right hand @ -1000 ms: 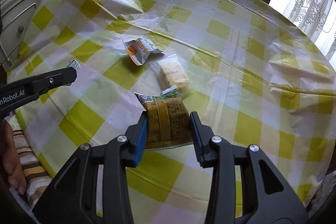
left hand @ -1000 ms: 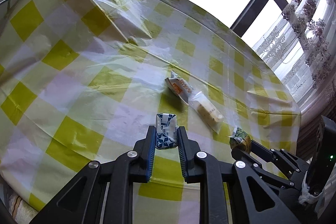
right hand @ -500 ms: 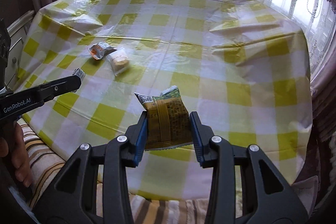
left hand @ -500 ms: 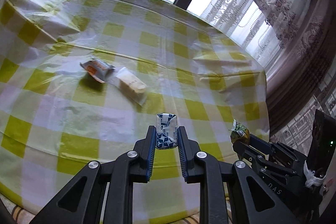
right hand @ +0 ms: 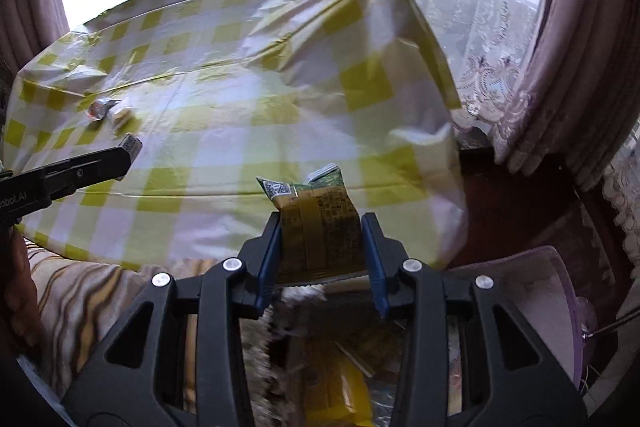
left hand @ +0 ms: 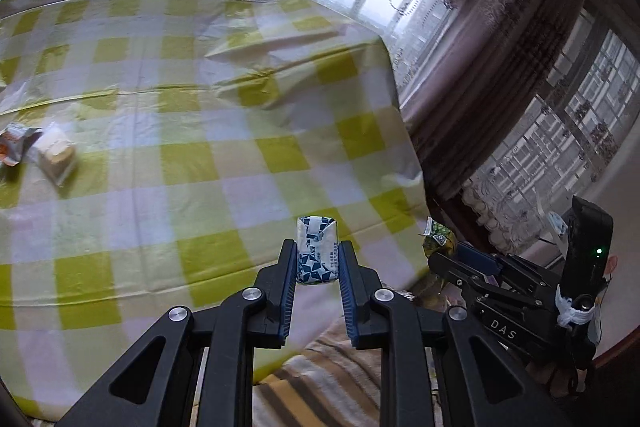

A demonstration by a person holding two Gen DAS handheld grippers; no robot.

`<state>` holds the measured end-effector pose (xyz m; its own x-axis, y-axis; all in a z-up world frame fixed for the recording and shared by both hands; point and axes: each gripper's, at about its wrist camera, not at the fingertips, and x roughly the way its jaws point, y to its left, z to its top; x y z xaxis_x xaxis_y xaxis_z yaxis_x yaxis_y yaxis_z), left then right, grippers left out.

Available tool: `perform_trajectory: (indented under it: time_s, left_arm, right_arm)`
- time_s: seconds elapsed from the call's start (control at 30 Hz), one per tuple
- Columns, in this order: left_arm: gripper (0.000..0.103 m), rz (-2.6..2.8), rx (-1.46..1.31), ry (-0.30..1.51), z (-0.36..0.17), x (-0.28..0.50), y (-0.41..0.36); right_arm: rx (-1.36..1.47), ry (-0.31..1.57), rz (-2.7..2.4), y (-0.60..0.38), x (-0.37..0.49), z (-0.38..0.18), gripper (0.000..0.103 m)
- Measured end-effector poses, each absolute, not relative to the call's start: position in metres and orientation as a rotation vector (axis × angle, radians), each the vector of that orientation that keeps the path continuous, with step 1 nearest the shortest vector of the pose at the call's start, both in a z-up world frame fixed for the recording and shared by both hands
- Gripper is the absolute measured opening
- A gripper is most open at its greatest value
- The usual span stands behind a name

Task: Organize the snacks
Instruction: 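Carry the blue-white packet and green-brown pack over the white box, then open both tools over the white box to drop both packs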

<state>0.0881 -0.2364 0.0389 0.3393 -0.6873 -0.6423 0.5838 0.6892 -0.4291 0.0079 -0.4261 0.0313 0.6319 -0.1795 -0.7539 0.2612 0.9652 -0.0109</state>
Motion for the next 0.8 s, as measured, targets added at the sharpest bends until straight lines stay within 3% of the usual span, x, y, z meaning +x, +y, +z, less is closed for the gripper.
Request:
perform_trajectory:
  time_s: [0.43, 0.47, 0.57, 0.63, 0.8]
  left_arm:
    - [0.021, -1.061, -0.009, 0.97, 0.039, 0.038, -0.338]
    - [0.022, -1.073, -0.003, 0.976, 0.038, 0.036, -0.343]
    - [0.027, -1.101, 0.016, 1.001, 0.036, 0.03, -0.357]
    - [0.037, -1.094, 0.027, 0.999, 0.036, 0.027, -0.359]
    - [0.04, -1.059, 0.017, 1.004, 0.035, 0.033, -0.354]
  right_arm:
    - [0.235, 0.884, -0.461, -0.519, -0.053, 0.011, 0.044]
    - [0.241, 0.884, -0.468, -0.523, -0.054, 0.011, 0.047]
    - [0.253, 0.871, -0.488, -0.53, -0.06, 0.013, 0.072]
    - [0.256, 0.859, -0.497, -0.532, -0.063, 0.015, 0.074]
    - [0.282, 0.858, -0.491, -0.536, -0.066, 0.013, 0.074]
